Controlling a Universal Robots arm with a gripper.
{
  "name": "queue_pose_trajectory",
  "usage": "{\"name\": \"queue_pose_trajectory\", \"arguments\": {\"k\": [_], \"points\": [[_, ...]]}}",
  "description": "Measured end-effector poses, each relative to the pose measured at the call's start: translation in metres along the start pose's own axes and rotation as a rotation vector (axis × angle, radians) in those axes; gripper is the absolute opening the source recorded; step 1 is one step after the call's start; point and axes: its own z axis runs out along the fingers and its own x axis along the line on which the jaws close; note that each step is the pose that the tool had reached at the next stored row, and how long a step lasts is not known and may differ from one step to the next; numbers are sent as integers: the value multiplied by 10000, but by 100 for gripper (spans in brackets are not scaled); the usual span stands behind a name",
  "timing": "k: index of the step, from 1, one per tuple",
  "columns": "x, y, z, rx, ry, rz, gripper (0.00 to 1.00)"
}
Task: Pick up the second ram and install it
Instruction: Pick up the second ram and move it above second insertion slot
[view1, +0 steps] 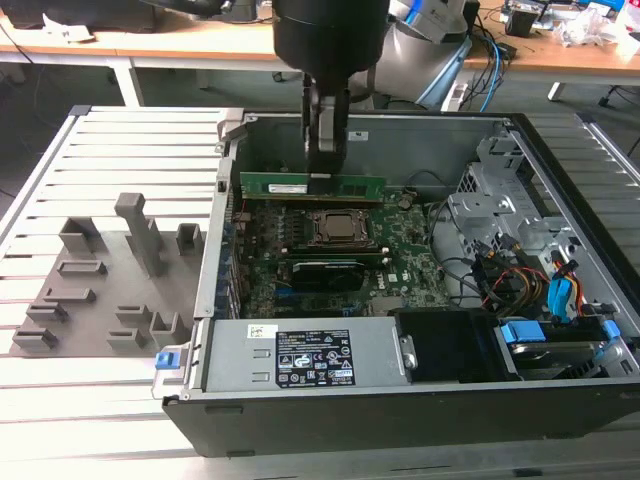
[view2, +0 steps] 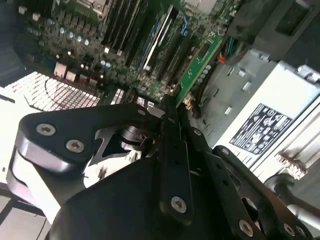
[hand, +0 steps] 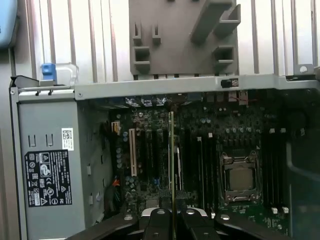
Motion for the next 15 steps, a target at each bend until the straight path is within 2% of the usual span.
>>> {"name": "queue_pose_trajectory", "arguments": {"k": [2,7,15], "points": [[-11,-141,2,-1,2,0,14],[-26,-344,4,-1,3,1,14],[-73,-969,12,-8,6,0,14]]}}
